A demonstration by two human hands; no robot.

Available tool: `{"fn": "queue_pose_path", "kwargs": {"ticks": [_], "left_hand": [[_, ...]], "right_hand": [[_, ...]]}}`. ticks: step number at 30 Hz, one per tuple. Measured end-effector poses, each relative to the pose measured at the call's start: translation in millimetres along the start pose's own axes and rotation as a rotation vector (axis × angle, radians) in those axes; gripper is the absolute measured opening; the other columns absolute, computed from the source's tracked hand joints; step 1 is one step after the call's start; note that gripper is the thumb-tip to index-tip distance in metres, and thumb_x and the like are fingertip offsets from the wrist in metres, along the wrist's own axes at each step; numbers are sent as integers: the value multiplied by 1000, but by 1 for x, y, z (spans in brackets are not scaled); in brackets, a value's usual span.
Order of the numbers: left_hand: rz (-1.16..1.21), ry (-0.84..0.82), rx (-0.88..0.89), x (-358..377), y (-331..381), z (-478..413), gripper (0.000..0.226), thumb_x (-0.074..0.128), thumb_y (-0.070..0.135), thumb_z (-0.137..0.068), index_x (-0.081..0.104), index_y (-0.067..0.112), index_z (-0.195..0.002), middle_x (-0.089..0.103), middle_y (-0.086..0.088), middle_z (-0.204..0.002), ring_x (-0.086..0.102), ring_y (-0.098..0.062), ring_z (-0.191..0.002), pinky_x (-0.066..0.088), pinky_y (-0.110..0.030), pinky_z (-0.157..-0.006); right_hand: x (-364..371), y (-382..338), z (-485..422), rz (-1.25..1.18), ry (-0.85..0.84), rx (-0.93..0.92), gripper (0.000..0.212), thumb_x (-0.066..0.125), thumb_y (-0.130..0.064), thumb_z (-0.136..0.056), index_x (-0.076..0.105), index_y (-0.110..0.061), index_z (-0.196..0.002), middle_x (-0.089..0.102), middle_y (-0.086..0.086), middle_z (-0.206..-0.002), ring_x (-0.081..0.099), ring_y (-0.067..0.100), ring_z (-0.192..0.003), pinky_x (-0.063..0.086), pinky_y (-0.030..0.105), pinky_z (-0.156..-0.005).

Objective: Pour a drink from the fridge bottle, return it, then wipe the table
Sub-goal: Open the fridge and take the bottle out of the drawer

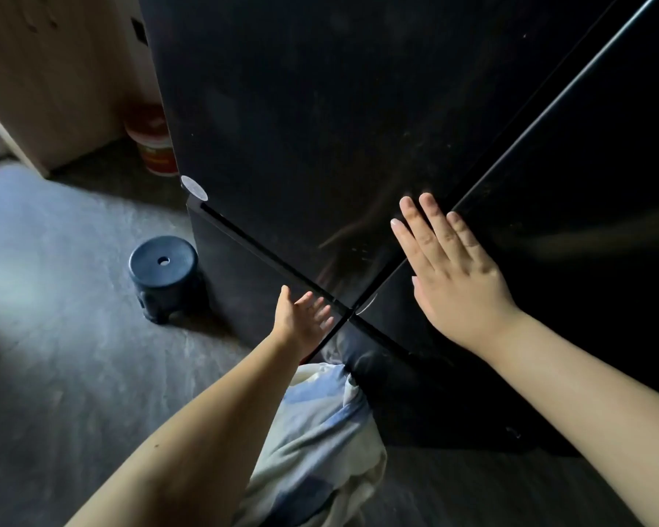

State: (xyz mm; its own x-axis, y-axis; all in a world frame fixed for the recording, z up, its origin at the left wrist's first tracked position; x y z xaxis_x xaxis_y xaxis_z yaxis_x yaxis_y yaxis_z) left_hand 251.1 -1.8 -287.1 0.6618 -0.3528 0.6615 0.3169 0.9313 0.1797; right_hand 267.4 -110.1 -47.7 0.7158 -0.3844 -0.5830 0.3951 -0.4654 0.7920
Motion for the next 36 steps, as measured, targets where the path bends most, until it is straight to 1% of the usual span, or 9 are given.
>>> {"fn": "queue_pose_path", "kwargs": {"ticks": [8,11,14,19,24,29,31,34,36], "left_hand": [[111,-2,45,20,0,-11,74,17,60,-96,28,9,-148,21,-11,-157,23,-28,-143,18,-40,-116],[83,1,46,24,4,-7,70,17,58,-97,42,6,-137,30,-11,-151,37,-28,-134,18,-39,-115],[51,-14,19,26,8,0,75,18,59,-96,32,4,-145,24,-15,-155,23,-28,-143,19,-40,-116],[51,-43,-13,27,10,9,82,19,64,-94,24,3,-148,19,-16,-157,17,-29,-145,16,-42,-118],[-3,-59,-3,25,12,8,81,18,68,-91,46,7,-137,44,-15,-145,38,-28,-136,23,-40,-116],[-22,-64,-19,22,11,11,77,19,67,-92,51,7,-129,56,-14,-130,44,-27,-132,32,-38,-107],[-26,-59,-25,18,11,14,77,18,66,-93,50,6,-130,52,-16,-136,42,-28,-133,29,-39,-110],[-41,-39,-40,1,15,23,83,17,66,-92,35,3,-144,32,-15,-152,27,-27,-142,19,-40,-117],[-73,-30,-68,-18,15,32,83,16,67,-92,31,6,-146,26,-13,-155,23,-26,-144,17,-40,-118]], "right_hand": [[3,-3,-2,16,21,2,76,42,-28,-91,1,-4,-151,-6,19,-158,-5,33,-146,-5,44,-118],[1,-6,-3,-18,4,16,77,43,-27,-90,1,-5,-151,-6,20,-158,-5,34,-146,-3,45,-118],[-3,-9,-3,-43,-12,29,78,45,-26,-89,1,-5,-151,-6,20,-158,-4,34,-146,0,46,-119],[-7,-7,-3,-73,-57,40,79,48,-24,-89,4,-3,-151,-6,19,-158,-6,34,-146,1,48,-119],[-13,-4,-2,-64,-115,43,81,49,-26,-89,1,-4,-151,-10,18,-158,-9,34,-146,0,51,-118],[-21,-4,-2,-73,-131,39,82,46,-30,-90,-3,-4,-150,-11,17,-158,-11,32,-146,-2,54,-117],[-25,-4,-1,-81,-122,47,81,46,-29,-90,-1,-4,-151,-10,16,-158,-9,31,-146,-2,54,-117],[-34,-14,4,-30,-67,25,75,40,-27,-91,0,-4,-151,-7,15,-159,-6,29,-147,-1,53,-117],[-45,-29,8,4,-5,5,70,34,-25,-92,4,-5,-151,-2,14,-160,-2,27,-147,1,50,-117]]}}
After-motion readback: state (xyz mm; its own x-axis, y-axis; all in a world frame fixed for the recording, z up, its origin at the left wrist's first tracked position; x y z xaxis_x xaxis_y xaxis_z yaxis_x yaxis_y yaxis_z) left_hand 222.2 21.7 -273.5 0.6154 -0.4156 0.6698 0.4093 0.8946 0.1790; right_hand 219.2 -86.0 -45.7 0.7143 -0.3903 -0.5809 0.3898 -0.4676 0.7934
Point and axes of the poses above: each hand's wrist, its own z-axis away from the middle knuckle, its own x-axis out of the palm, y = z × x, the point moved 7 cm from there along -z, towards the middle knuckle
